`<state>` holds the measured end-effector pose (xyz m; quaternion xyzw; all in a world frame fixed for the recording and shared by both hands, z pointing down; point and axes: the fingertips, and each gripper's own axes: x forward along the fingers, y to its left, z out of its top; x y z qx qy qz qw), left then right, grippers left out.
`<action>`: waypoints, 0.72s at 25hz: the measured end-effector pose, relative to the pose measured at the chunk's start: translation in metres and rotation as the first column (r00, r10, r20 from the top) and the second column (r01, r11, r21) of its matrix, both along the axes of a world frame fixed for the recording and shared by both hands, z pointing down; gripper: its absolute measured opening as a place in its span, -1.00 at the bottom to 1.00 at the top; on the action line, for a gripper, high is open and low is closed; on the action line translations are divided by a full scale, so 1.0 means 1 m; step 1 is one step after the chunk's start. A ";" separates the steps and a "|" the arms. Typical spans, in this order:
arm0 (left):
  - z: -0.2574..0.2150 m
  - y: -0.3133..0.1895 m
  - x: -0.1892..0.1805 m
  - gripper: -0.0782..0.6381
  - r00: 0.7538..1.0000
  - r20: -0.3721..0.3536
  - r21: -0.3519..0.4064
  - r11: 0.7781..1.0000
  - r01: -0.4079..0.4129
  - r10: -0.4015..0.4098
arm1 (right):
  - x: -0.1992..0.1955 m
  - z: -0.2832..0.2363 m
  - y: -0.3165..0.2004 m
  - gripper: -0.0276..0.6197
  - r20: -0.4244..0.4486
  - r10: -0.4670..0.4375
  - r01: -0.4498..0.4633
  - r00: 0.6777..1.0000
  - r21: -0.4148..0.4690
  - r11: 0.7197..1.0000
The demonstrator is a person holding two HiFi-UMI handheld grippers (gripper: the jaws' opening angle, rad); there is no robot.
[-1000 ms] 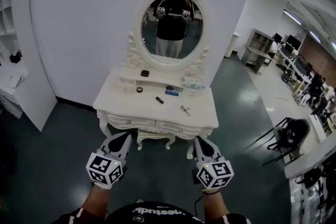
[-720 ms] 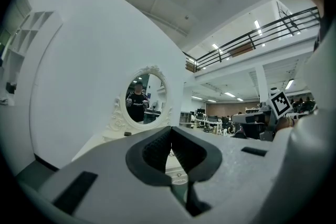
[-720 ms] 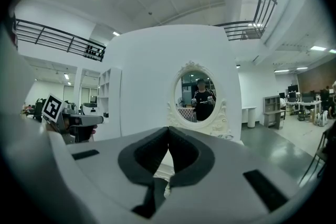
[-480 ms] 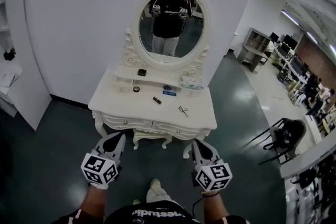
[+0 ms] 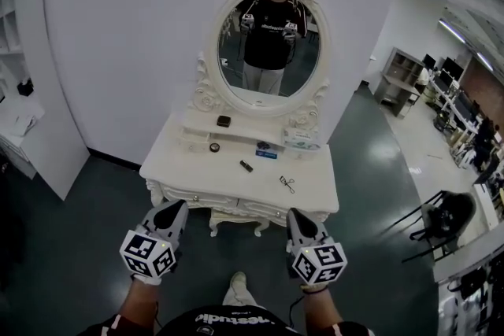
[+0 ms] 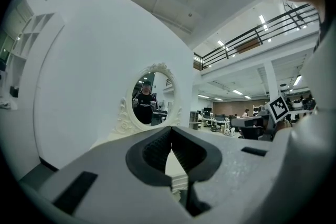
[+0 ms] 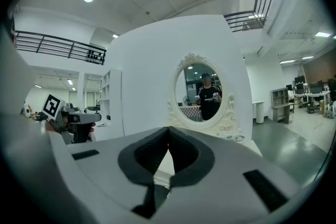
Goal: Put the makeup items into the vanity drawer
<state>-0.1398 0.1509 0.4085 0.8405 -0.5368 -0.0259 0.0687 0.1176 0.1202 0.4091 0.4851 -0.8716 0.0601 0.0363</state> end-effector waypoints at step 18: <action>-0.019 -0.167 0.059 -0.76 1.000 0.004 0.028 0.999 -0.030 0.030 | 0.055 -0.001 -0.172 -0.93 0.024 0.015 -0.016 1.000 0.013 1.000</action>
